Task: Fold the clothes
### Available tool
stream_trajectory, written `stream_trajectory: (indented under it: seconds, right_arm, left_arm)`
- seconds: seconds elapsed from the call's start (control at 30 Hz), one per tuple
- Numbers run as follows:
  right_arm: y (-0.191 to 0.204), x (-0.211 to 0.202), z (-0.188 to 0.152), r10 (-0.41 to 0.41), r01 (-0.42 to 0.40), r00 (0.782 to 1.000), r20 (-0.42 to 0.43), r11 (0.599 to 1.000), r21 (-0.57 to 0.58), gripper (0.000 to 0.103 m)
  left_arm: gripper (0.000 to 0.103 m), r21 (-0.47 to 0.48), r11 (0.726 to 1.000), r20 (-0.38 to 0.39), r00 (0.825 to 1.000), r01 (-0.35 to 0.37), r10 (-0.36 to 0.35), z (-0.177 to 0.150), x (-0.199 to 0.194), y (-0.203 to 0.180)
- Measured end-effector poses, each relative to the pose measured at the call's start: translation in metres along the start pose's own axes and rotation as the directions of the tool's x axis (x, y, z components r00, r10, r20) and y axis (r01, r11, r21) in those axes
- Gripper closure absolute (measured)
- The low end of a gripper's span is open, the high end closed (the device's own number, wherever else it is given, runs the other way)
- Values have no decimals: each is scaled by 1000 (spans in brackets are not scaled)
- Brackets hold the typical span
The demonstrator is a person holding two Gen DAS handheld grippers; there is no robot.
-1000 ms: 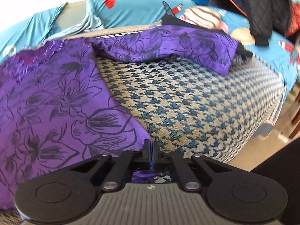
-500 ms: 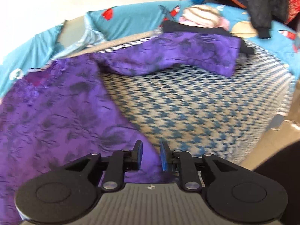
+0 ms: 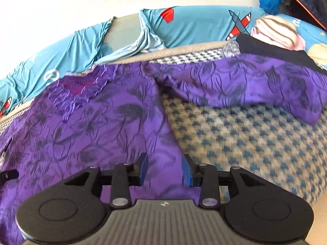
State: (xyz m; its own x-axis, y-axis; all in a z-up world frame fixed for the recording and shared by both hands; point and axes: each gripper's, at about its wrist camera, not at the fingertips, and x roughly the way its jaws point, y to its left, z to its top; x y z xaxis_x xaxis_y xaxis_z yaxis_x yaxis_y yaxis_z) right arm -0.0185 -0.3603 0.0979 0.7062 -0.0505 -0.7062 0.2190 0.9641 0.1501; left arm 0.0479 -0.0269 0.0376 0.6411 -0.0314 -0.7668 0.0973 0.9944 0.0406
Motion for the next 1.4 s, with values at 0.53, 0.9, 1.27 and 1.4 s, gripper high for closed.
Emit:
stream_trajectory:
  seconds: [0.53, 0.9, 1.27, 1.4]
  right_arm:
    - [-7, 64, 41, 28, -28, 999, -17, 999, 26, 68]
    - [-2, 87, 43, -21, 21, 1000, -7, 999, -47, 69]
    - [6, 102, 37, -131, 133, 991, 25, 976, -174, 84]
    - [-1, 105, 40, -167, 168, 986, 21, 975, -147, 85]
  left_arm:
    - [0, 28, 999, -31, 999, 17, -16, 30, 37, -8]
    - [1, 40, 999, -62, 997, -33, 35, 29, 54, -7]
    - [0, 2, 996, -87, 992, -87, 87, 26, 64, 8]
    - [0, 0, 996, -80, 993, -89, 89, 24, 64, 11]
